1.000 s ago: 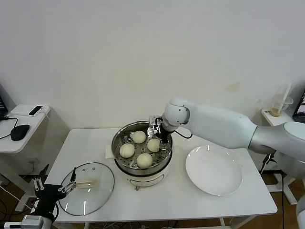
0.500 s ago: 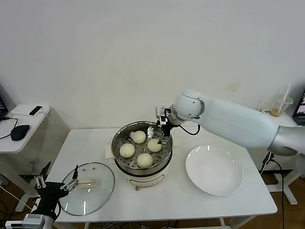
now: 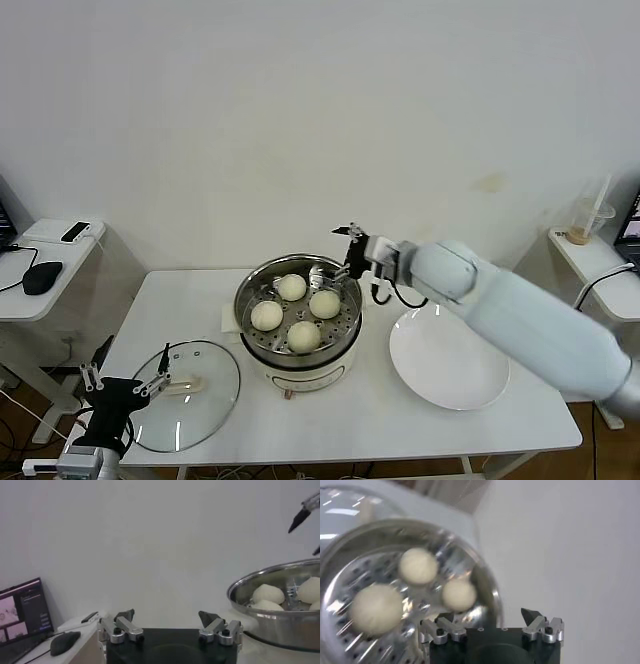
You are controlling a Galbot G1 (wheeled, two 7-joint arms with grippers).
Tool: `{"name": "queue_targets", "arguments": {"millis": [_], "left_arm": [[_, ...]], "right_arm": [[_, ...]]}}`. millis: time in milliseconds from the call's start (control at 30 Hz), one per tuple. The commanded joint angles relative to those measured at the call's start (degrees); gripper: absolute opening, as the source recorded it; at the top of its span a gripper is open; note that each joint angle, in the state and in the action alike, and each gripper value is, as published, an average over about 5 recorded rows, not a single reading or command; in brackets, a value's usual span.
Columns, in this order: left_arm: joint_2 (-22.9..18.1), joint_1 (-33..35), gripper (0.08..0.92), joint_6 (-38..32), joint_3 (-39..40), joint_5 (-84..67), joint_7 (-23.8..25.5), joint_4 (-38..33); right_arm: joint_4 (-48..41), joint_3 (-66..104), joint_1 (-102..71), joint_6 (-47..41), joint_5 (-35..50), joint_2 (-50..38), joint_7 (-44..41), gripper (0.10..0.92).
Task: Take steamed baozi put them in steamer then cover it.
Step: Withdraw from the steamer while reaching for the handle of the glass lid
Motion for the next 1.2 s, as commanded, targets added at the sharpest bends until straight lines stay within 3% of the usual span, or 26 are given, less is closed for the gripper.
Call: {"name": "queue_targets", "arguments": {"millis": [33,200,500,700,900,1200], "left_arm": [[-0.46,-1.28,0.823,-3.10,1.13,3.77,-0.17,3.35],[0.02,-1.81,0.823,-4.00,1.81,13.23,-1.02,6.95],[5.52,-1.59,0.823,-5.89,1.70,53.85,-4.99,14.46],[4.04,3.96,0.823,-8.30,3.32,70.83,-8.88,16.83],[2.20,4.02,0.823,-8.57,5.10,76.14,-10.43,19.08],[3.58,0.61,0.823,-8.51,6.28,76.18,-10.01,22.57]], "right_arm": [[9.13,43.79,-43.66,20.33,-10.49,2.59,11.35,0.823],[11.87,59.60,-59.05,26.13,-13.87,11.54,8.58,0.823],[14.23,75.00,-73.33,27.58,-15.45,24.43,8.02,0.823],[15.39,79.27,-77.90,26.05,-16.10,27.40,8.26,0.823],[14.48,80.44,-79.37,27.04,-16.71,28.91,9.25,0.823],[14.55,80.54,-81.13,28.04,-17.11,29.89,9.68,0.823]]}}
